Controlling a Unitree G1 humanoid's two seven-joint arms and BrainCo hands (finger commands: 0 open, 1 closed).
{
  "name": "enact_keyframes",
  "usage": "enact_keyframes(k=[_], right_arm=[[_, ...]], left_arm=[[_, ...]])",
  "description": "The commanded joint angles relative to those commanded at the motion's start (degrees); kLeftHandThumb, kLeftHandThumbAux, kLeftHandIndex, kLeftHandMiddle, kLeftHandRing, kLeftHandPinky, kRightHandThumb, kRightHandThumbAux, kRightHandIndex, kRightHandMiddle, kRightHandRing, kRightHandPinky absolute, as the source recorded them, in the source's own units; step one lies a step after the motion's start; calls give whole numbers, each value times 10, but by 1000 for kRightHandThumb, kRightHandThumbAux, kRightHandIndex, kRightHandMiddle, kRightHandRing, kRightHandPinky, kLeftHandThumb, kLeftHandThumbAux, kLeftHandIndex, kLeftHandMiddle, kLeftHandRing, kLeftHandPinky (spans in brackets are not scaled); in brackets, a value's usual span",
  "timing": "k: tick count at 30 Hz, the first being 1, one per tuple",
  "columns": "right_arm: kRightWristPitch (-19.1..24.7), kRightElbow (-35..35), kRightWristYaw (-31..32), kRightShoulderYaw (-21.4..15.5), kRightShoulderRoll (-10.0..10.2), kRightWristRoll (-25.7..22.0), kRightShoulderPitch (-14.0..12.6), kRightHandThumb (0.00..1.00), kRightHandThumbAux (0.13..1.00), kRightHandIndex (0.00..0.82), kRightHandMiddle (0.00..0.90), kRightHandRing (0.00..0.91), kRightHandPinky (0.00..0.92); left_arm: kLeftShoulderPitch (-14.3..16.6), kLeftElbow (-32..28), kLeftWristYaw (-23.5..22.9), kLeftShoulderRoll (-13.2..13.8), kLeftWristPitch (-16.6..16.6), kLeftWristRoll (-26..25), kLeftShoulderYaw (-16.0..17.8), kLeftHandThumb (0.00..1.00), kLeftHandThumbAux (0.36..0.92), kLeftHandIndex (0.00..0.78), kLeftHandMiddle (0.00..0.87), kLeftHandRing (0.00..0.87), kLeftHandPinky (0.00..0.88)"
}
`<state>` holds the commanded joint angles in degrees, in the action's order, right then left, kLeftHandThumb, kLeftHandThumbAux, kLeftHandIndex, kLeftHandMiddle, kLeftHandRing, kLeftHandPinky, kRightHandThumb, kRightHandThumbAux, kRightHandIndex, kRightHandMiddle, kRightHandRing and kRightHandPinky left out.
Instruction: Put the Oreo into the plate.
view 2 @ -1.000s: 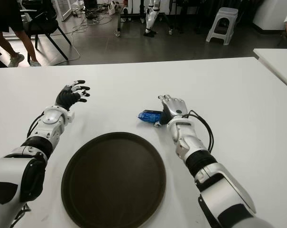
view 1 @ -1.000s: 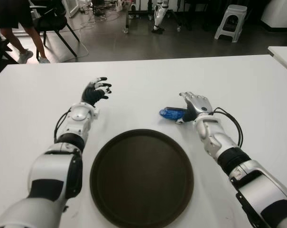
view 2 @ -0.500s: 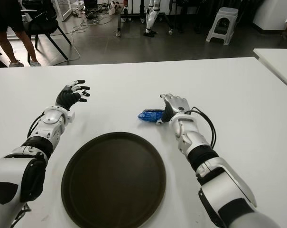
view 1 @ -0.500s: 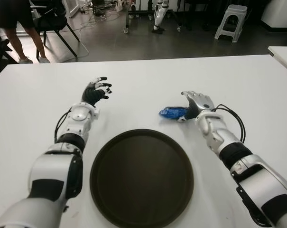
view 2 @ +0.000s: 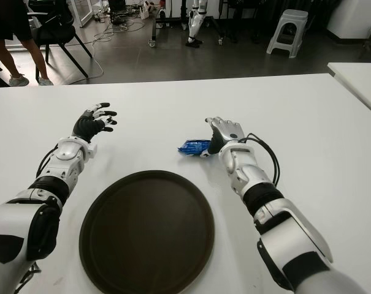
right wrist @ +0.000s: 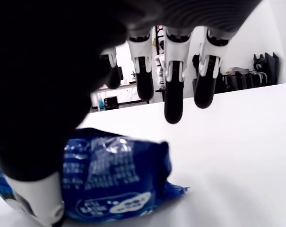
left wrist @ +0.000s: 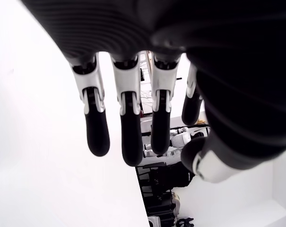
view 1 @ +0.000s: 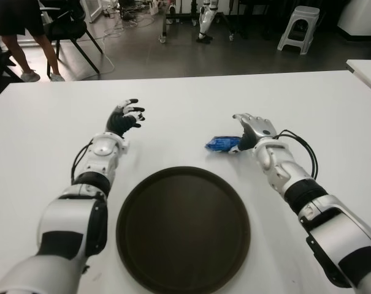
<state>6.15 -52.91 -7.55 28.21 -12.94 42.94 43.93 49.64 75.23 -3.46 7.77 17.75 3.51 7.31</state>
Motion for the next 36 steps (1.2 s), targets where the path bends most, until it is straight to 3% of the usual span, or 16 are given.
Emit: enact_keyframes(k=[9, 18, 26, 36], right_arm=[[3, 31, 45, 7, -1, 1, 10, 0, 737, 101, 94, 117, 154], [-45, 41, 119, 16, -18, -6, 18, 0, 699, 82, 68, 81, 101], [-73, 42, 162, 15, -15, -15, 26, 0, 702, 75, 56, 53, 80], [-74, 85, 218, 18, -17, -16, 13, 0, 681, 54, 27, 28, 58]], left_arm=[[1, -1, 2, -3, 0, -2, 3, 95, 716, 191, 311, 354, 398], [2, 0, 5, -5, -2, -2, 5, 83, 716, 188, 319, 367, 401], [3, -1, 7, -5, -3, -1, 5, 70, 721, 189, 305, 335, 370], [4, -1, 7, -8, -5, -6, 9, 86, 722, 173, 298, 336, 374]])
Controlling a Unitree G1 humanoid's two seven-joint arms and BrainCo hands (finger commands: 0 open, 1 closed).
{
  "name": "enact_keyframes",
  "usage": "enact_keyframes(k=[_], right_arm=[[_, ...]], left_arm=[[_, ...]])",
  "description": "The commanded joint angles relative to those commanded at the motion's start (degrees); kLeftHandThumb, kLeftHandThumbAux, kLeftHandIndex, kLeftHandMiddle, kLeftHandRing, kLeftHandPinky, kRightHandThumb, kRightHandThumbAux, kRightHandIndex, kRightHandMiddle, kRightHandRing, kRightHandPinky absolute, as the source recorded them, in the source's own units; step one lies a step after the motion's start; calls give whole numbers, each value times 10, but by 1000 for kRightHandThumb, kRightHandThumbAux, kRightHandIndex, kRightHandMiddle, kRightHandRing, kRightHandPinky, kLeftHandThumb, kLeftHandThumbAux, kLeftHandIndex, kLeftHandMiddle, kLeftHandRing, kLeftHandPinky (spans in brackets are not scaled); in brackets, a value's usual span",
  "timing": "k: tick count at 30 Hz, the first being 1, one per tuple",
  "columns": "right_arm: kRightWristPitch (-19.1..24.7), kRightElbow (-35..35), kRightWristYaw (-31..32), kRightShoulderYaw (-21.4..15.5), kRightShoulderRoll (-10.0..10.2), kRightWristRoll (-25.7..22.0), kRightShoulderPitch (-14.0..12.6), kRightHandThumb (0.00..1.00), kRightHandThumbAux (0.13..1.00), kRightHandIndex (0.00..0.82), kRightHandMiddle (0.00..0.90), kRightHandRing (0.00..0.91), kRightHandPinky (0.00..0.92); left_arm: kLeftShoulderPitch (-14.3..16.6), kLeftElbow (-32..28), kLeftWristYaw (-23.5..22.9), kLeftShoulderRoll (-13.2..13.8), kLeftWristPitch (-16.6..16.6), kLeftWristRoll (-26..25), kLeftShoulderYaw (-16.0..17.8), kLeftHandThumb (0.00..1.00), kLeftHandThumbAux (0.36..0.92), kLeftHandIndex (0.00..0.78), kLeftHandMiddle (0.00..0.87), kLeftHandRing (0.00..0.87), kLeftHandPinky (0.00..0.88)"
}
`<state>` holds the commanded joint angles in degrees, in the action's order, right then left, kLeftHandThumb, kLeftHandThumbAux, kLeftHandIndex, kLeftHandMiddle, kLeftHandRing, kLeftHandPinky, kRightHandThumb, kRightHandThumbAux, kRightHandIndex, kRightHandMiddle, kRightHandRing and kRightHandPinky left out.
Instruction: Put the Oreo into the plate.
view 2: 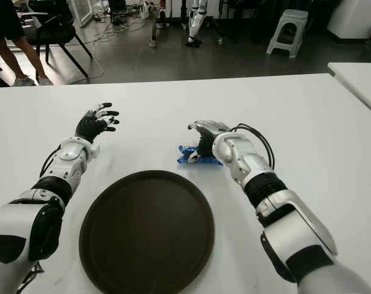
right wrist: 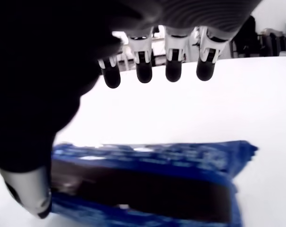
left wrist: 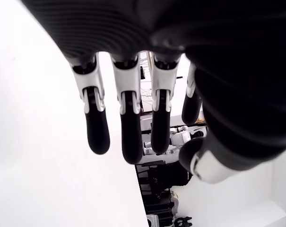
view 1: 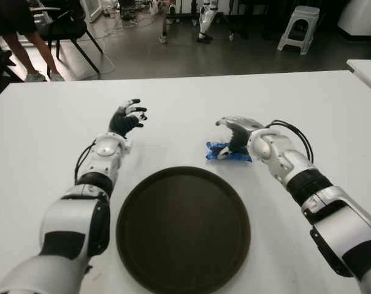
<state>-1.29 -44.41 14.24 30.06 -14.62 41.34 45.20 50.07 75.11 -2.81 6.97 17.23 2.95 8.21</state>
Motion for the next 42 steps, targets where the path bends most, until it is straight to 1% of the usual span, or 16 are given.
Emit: enact_keyframes(k=[9, 17, 21, 31, 34, 36, 42], right_arm=[[-16, 34, 40, -2, -7, -9, -13, 0, 671, 62, 34, 32, 56], [-10, 70, 55, -4, -9, -12, -29, 0, 683, 77, 44, 48, 68], [-11, 76, 62, -3, -9, -12, -34, 0, 671, 70, 36, 40, 60], [-20, 102, 79, 1, -14, -9, -44, 0, 660, 69, 35, 31, 62], [-22, 104, 77, 4, -14, -6, -48, 0, 665, 74, 42, 35, 66], [-25, 101, 72, 5, -14, -4, -50, 0, 667, 77, 46, 39, 65], [-28, 89, 68, 11, -14, -3, -47, 0, 668, 75, 45, 36, 56]], left_arm=[[0, -1, -2, -1, 1, 0, 0, 77, 722, 178, 299, 329, 364], [0, -2, -1, -2, 3, 1, -1, 73, 735, 183, 298, 319, 352], [-1, -2, 1, -2, 5, 2, -2, 67, 735, 181, 299, 322, 349], [-3, -4, 1, -3, 7, -1, 0, 94, 736, 175, 294, 339, 371], [-4, -5, 1, -3, 8, -1, 0, 96, 728, 184, 298, 340, 368], [-5, -5, 2, -3, 9, -1, 0, 87, 733, 185, 301, 344, 375], [-5, -6, 4, -1, 9, 3, -3, 53, 738, 206, 315, 350, 376]])
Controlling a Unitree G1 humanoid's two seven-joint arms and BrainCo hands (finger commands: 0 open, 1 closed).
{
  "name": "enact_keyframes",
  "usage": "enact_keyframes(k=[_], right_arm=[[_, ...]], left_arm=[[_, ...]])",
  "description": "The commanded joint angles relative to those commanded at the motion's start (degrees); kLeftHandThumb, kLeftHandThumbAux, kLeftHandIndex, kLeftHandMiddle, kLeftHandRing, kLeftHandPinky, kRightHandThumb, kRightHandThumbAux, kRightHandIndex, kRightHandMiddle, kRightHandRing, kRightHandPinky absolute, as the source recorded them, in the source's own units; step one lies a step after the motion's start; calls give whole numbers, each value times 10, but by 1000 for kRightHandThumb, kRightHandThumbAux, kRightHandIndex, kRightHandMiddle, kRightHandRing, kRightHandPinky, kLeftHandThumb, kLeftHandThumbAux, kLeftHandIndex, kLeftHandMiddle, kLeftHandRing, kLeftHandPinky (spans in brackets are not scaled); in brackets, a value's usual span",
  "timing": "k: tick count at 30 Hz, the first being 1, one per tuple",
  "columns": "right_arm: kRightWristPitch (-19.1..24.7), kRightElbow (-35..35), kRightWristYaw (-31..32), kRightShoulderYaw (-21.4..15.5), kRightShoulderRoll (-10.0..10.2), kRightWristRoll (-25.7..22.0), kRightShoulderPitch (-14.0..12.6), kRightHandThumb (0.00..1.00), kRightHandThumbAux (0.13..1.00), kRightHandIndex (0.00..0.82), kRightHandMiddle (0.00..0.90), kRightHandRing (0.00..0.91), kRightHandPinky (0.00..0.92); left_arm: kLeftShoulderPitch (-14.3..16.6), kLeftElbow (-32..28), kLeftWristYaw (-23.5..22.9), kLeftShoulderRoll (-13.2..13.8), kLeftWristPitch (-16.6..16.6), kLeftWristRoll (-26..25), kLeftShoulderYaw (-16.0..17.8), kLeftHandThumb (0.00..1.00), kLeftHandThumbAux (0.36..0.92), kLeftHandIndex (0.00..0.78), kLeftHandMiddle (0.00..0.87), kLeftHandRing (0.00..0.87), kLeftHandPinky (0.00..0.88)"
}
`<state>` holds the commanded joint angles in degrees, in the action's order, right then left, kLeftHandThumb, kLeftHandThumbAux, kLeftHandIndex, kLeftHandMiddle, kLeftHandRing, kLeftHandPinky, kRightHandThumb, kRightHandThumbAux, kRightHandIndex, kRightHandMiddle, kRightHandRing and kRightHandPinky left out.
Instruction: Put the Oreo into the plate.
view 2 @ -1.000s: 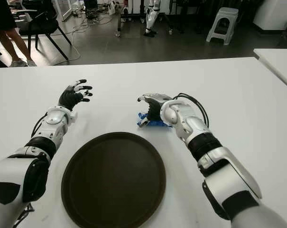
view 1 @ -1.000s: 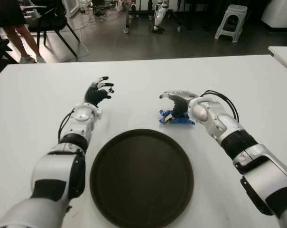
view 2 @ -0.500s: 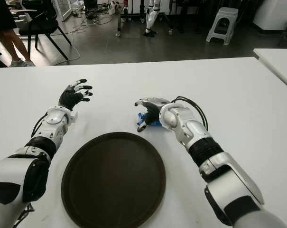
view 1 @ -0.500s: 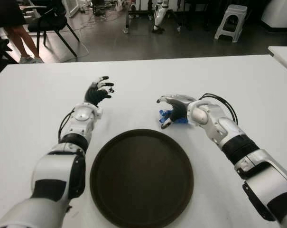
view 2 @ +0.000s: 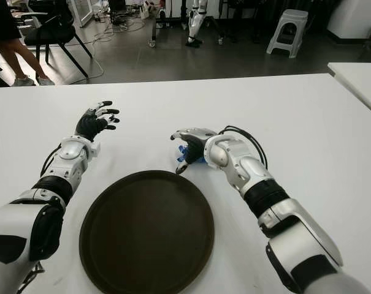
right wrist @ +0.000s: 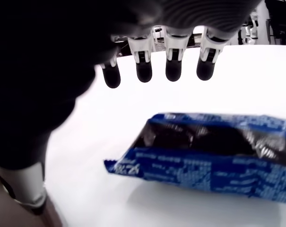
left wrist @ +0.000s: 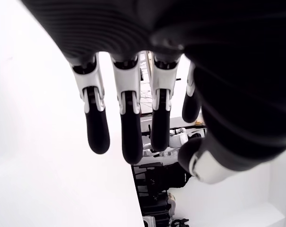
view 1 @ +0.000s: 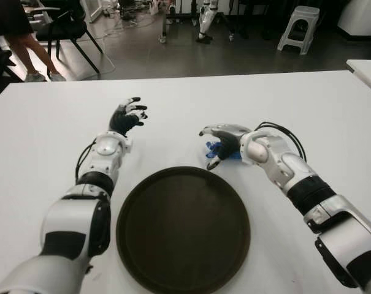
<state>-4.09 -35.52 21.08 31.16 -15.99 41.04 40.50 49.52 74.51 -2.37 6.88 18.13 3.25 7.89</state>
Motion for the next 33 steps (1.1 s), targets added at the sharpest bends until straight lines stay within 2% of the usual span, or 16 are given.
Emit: enact_keyframes(k=[9, 20, 27, 33], right_arm=[[13, -7, 6, 3, 3, -2, 3, 0, 662, 47, 18, 7, 36], [-5, -44, -28, 3, 5, -1, 6, 0, 677, 75, 30, 30, 64], [-1, -51, -31, 2, 3, -2, 6, 0, 672, 78, 33, 38, 69], [15, -45, -24, 2, -3, 3, 6, 0, 672, 67, 34, 29, 58]], left_arm=[[-1, -1, -4, 3, 1, 2, -3, 56, 724, 188, 294, 336, 350], [-2, -1, -8, 6, 0, 2, -4, 100, 678, 202, 309, 340, 341], [-3, -1, -11, 8, -1, 0, -2, 106, 646, 213, 315, 345, 339], [-3, 1, -12, 10, -3, 3, -4, 97, 654, 219, 316, 346, 351]])
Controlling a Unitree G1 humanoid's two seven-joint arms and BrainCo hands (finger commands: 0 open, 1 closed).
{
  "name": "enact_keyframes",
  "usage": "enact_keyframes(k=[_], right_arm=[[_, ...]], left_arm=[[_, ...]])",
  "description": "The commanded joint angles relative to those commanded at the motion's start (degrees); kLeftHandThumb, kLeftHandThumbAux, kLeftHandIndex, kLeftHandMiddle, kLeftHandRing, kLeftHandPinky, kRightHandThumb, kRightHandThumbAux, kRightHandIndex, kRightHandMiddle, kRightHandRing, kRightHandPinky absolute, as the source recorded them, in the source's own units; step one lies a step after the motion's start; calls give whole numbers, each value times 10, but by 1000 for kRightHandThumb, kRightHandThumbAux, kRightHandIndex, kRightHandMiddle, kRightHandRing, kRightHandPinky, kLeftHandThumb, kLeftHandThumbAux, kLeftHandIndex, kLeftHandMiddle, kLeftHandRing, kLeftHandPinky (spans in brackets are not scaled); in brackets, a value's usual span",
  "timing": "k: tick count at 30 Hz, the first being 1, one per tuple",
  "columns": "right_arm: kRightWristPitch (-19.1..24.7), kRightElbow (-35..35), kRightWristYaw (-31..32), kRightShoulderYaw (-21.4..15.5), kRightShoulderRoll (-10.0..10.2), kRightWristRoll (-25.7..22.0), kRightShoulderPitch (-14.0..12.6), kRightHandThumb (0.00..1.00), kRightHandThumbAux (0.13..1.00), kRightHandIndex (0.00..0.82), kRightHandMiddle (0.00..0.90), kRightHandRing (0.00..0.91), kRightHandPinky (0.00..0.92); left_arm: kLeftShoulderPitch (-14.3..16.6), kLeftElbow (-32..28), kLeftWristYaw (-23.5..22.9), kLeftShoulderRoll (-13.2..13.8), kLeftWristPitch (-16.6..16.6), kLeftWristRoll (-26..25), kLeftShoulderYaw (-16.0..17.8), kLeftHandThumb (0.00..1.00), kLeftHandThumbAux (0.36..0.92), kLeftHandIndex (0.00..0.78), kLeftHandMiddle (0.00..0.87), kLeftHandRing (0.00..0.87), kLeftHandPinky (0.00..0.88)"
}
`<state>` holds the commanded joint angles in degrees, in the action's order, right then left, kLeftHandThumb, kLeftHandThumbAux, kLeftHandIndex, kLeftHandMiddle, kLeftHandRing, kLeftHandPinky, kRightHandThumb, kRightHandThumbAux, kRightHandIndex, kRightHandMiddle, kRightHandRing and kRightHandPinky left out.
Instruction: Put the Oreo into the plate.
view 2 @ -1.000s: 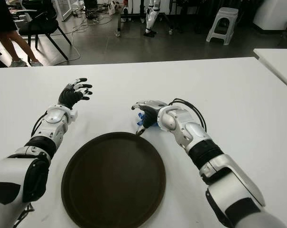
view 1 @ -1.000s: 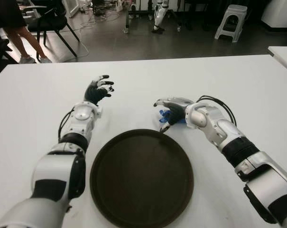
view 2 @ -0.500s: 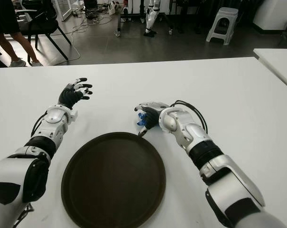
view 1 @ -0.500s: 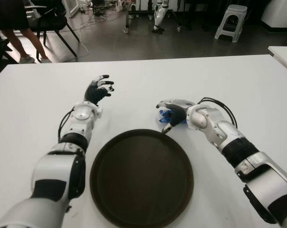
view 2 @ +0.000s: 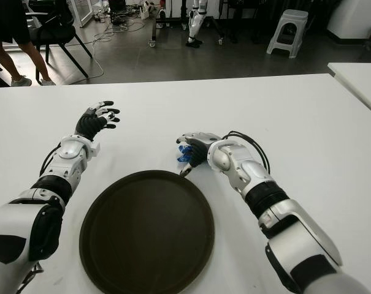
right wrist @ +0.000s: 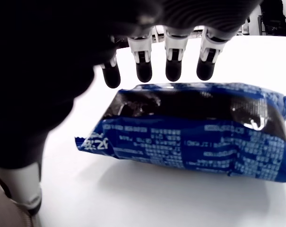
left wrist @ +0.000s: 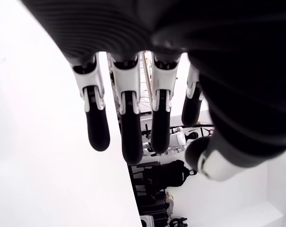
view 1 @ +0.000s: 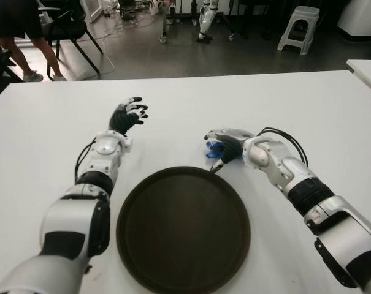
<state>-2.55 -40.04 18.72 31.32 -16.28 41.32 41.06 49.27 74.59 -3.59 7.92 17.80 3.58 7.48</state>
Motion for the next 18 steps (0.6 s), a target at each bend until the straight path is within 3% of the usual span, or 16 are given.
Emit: enact_keyframes(k=[18], right_arm=[[11, 5, -2, -3, -17, -2, -3, 0, 678, 55, 18, 16, 53]], left_arm=[[-1, 2, -3, 2, 2, -4, 5, 108, 674, 209, 315, 343, 355]])
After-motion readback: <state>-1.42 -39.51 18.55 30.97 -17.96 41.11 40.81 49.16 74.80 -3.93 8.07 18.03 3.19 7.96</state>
